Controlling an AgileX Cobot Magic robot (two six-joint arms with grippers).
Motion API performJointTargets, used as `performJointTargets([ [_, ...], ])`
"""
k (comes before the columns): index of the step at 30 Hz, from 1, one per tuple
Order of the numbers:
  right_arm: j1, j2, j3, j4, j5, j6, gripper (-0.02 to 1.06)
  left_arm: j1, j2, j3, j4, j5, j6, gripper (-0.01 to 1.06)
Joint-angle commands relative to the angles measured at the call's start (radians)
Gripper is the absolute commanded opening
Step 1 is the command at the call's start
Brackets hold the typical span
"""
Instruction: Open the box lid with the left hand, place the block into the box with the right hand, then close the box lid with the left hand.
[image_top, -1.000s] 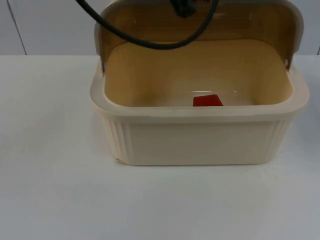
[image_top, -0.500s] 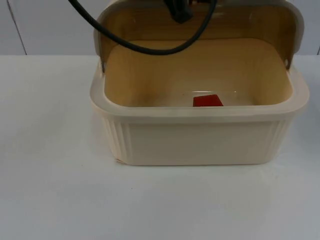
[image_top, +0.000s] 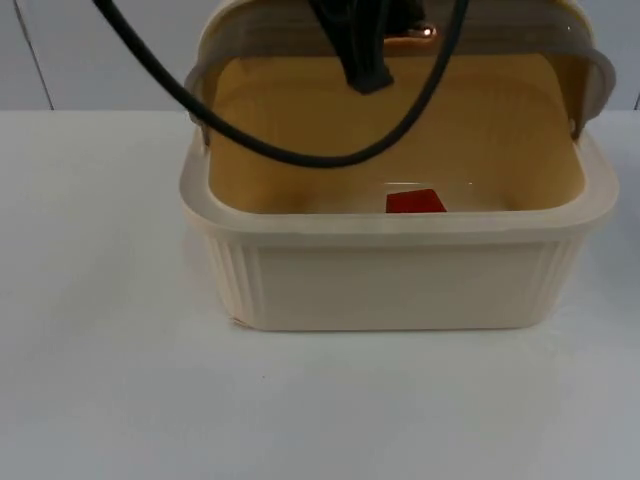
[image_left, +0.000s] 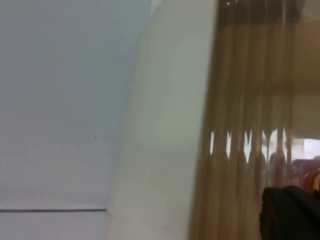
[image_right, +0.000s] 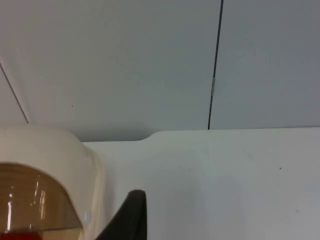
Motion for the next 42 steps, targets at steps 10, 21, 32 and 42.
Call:
performJointTargets([
  [10, 0.001, -0.006, 0.001, -0.006, 0.010, -0.008, 1.05, -0.127, -0.027, 0.215, 0.195, -0.105, -0.215, 0.00],
  [21, 0.001, -0.006, 0.001, -0.006, 0.011, -0.008, 1.05, -0.166, -0.097, 0.286, 0.234, -0.123, -0.467, 0.00],
  [32, 0.001, -0.006, 0.001, -0.006, 0.011, -0.008, 1.05, -0.109, -0.293, 0.287, 0.188, -0.021, -0.795, 0.00],
  [42, 0.001, -0.006, 0.001, -0.006, 0.011, -0.008, 1.05, 0.198, -0.417, 0.288, 0.156, 0.036, -1.078, 0.00],
])
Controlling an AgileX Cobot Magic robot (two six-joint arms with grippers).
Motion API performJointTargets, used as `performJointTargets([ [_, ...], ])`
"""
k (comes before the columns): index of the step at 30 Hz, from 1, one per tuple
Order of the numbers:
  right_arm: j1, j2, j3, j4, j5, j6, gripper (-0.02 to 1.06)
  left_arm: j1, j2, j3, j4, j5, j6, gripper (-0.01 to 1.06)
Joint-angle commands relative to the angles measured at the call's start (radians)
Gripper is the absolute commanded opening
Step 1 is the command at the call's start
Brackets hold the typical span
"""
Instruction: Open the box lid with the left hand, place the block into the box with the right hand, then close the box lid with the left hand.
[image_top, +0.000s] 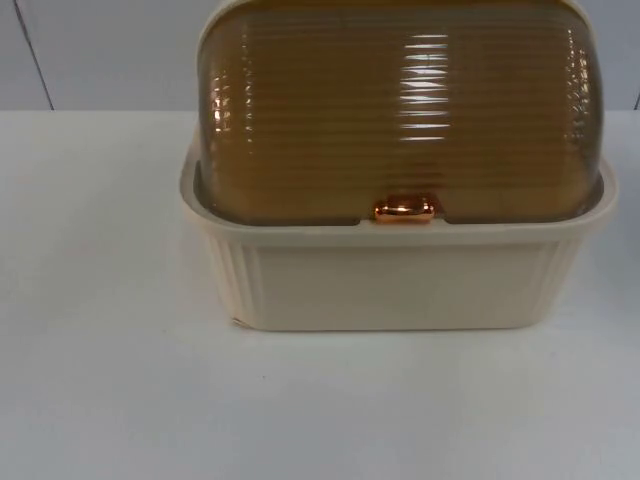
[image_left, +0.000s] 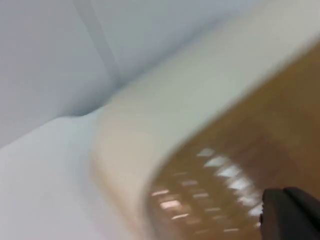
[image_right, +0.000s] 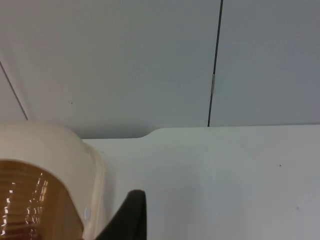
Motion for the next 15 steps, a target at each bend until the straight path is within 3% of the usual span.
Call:
performJointTargets([
  [1, 0.001, -0.006, 0.001, -0.006, 0.003, -0.008, 1.05, 0.073, -0.038, 0.004, -0.031, 0.014, -0.058, 0.00],
  [3, 0.001, -0.006, 0.001, -0.006, 0.003, -0.008, 1.05, 0.161, -0.075, 0.004, -0.063, 0.014, -0.060, 0.00],
  [9, 0.001, -0.006, 0.001, -0.006, 0.003, -0.008, 1.05, 0.307, -0.141, 0.004, -0.065, 0.006, -0.060, 0.00],
  [15, 0.001, -0.006, 0.001, -0.004, 0.003, -0.008, 1.05, 0.463, -0.192, 0.004, -0.123, -0.100, -0.060, 0.00],
])
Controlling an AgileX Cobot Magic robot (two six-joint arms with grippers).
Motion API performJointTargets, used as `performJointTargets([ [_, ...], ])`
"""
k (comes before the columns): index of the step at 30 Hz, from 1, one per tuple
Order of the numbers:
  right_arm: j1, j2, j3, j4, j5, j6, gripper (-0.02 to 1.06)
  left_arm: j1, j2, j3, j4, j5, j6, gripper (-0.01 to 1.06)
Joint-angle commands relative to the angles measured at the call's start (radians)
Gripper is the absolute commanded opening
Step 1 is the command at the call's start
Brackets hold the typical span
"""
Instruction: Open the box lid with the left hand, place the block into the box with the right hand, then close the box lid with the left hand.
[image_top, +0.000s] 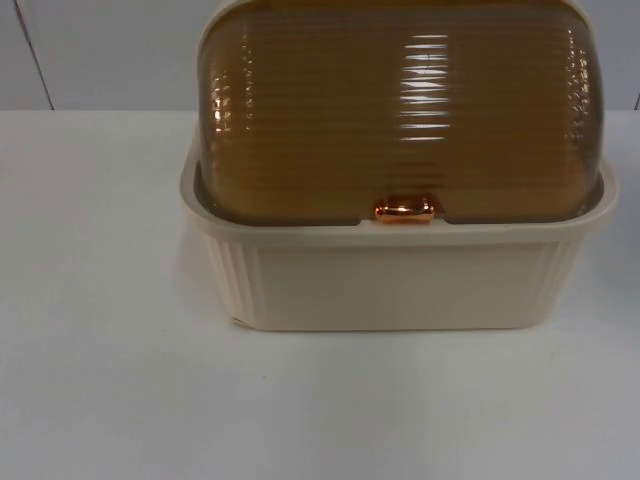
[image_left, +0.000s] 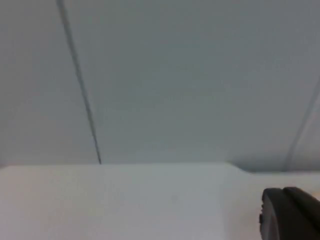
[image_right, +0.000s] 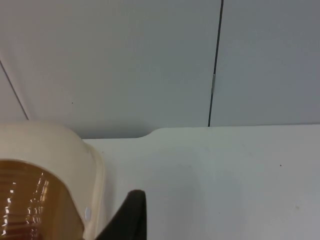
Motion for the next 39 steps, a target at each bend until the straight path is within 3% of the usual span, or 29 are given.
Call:
performJointTargets([
  [1, 0.001, -0.006, 0.001, -0.004, 0.001, -0.008, 1.05, 0.031, -0.011, 0.002, -0.047, -0.057, -0.008, 0.00],
  [7, 0.001, -0.006, 0.001, -0.004, 0.001, -0.008, 1.05, 0.036, -0.011, 0.002, -0.037, -0.062, 0.006, 0.00],
  [9, 0.001, -0.006, 0.001, -0.004, 0.001, -0.008, 1.05, 0.036, -0.011, 0.002, -0.037, -0.062, 0.033, 0.03],
  [10, 0.001, -0.006, 0.001, -0.004, 0.001, -0.008, 1.05, 0.036, -0.011, 0.002, -0.037, -0.064, 0.054, 0.10],
  [11, 0.001, -0.006, 0.001, -0.004, 0.001, -0.008, 1.05, 0.036, -0.011, 0.002, -0.037, -0.064, 0.063, 0.22],
  [13, 0.001, -0.006, 0.001, -0.004, 0.001, -0.008, 1.05, 0.034, -0.011, 0.002, -0.050, -0.060, 0.067, 0.81],
  [14, 0.001, -0.006, 0.001, -0.004, 0.001, -0.008, 1.05, 0.034, -0.011, 0.002, -0.050, -0.060, 0.067, 0.81],
  [15, 0.001, -0.006, 0.001, -0.004, 0.001, -0.008, 1.05, 0.034, -0.011, 0.002, -0.050, -0.051, 0.067, 0.97],
  [16, 0.001, -0.006, 0.001, -0.004, 0.003, -0.008, 1.05, 0.034, -0.013, 0.002, -0.052, -0.044, 0.061, 1.03],
  [19, 0.001, -0.006, 0.001, -0.002, 0.012, -0.008, 1.05, 0.034, -0.034, 0.002, -0.063, 0.027, 0.059, 0.94],
  [32, 0.001, -0.072, 0.001, -0.004, 0.048, -0.008, 1.05, 0.034, -0.072, 0.002, -0.080, 0.033, 0.059, 0.61],
  [39, 0.001, -0.074, 0.001, -0.061, 0.044, -0.010, 1.05, 0.034, -0.072, 0.002, -0.093, 0.055, 0.059, 0.45],
])
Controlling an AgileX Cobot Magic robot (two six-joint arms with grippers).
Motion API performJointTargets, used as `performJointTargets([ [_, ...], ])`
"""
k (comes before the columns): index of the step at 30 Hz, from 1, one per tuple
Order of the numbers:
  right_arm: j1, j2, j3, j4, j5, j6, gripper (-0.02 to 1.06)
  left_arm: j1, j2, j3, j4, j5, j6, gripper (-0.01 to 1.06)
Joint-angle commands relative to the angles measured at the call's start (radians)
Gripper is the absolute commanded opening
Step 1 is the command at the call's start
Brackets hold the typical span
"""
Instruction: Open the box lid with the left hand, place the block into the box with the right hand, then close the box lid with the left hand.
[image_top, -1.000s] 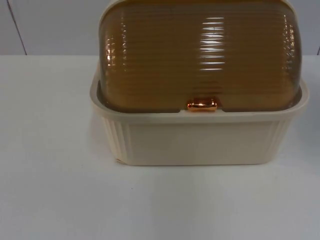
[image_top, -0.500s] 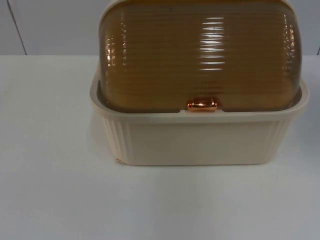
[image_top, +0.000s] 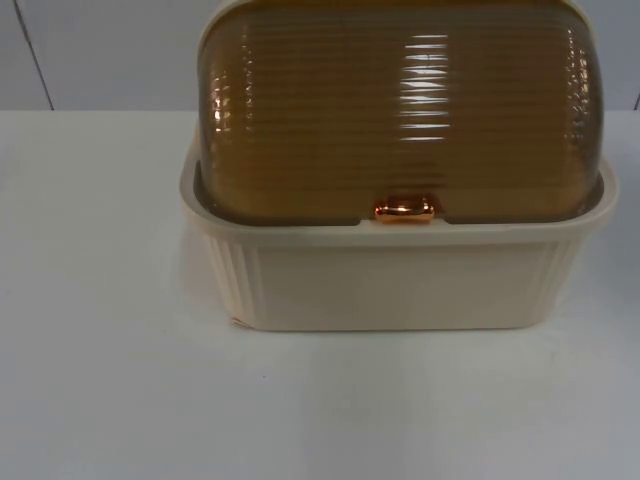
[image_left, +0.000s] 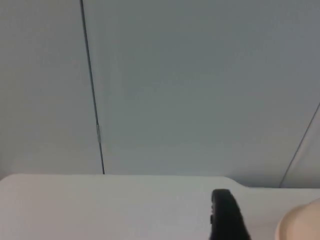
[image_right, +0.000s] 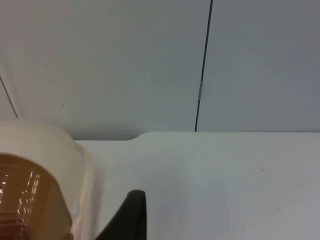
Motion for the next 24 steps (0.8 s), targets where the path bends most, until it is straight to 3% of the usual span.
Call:
performJointTargets([
  [1, 0.001, -0.004, 0.001, -0.008, -0.007, -0.008, 1.05, 0.001, -0.008, 0.002, -0.004, 0.032, 0.001, 0.44],
  [7, 0.001, -0.004, 0.001, -0.026, 0.040, 0.000, 1.05, 0.001, -0.017, 0.006, 0.010, 0.089, 0.007, 0.44],
  [11, 0.001, -0.006, 0.001, -0.036, 0.104, 0.089, 1.05, 0.001, -0.082, 0.014, 0.010, 0.099, 0.019, 0.44],
  [15, 0.001, -0.093, 0.001, -0.043, 0.212, 0.144, 1.05, 0.001, -0.237, 0.014, 0.014, 0.136, 0.084, 0.44],
  [20, 0.001, -0.250, -0.005, -0.071, 0.224, 0.147, 1.05, 0.001, -0.427, 0.014, 0.012, 0.203, 0.097, 0.44],
  [24, 0.001, -0.381, -0.060, -0.093, 0.266, 0.099, 1.05, 0.001, -0.578, 0.014, 0.014, 0.177, 0.104, 0.44],
])
